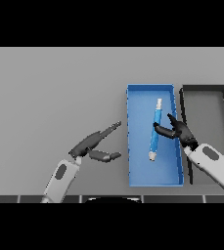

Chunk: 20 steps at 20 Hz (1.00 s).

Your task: Pick up the blue pipe and place it into the blue bin.

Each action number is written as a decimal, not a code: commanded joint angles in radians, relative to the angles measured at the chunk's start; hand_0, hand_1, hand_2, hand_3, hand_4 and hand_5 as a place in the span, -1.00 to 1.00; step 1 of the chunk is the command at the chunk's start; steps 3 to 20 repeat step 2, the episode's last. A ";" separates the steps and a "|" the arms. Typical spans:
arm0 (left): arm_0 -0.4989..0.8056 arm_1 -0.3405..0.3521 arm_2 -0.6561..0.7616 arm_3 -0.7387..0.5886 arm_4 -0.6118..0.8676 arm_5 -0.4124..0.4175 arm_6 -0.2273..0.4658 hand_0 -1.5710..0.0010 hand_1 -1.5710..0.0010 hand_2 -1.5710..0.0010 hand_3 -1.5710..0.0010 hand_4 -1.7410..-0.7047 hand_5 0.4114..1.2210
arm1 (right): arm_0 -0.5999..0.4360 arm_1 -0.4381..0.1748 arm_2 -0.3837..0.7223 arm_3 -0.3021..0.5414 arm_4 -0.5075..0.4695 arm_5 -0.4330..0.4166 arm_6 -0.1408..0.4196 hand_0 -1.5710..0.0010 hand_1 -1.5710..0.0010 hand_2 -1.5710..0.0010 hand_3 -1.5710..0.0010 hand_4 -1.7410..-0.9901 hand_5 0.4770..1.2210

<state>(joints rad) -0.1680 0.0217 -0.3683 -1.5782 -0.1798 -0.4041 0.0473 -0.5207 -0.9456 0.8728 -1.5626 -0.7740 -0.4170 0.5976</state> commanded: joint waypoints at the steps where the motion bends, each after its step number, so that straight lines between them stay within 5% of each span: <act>1: 0.003 0.005 0.004 -0.002 0.004 -0.001 -0.008 1.00 1.00 1.00 1.00 0.57 -0.79 | -0.001 -0.005 0.001 -0.018 0.001 -0.008 0.005 0.98 0.98 0.98 0.99 0.75 -0.37; 20: 0.003 0.005 0.002 0.002 0.002 -0.003 -0.010 1.00 1.00 1.00 1.00 0.57 -0.79 | -0.006 0.004 0.006 -0.025 0.003 -0.016 0.010 0.98 0.98 0.98 0.99 0.75 -0.36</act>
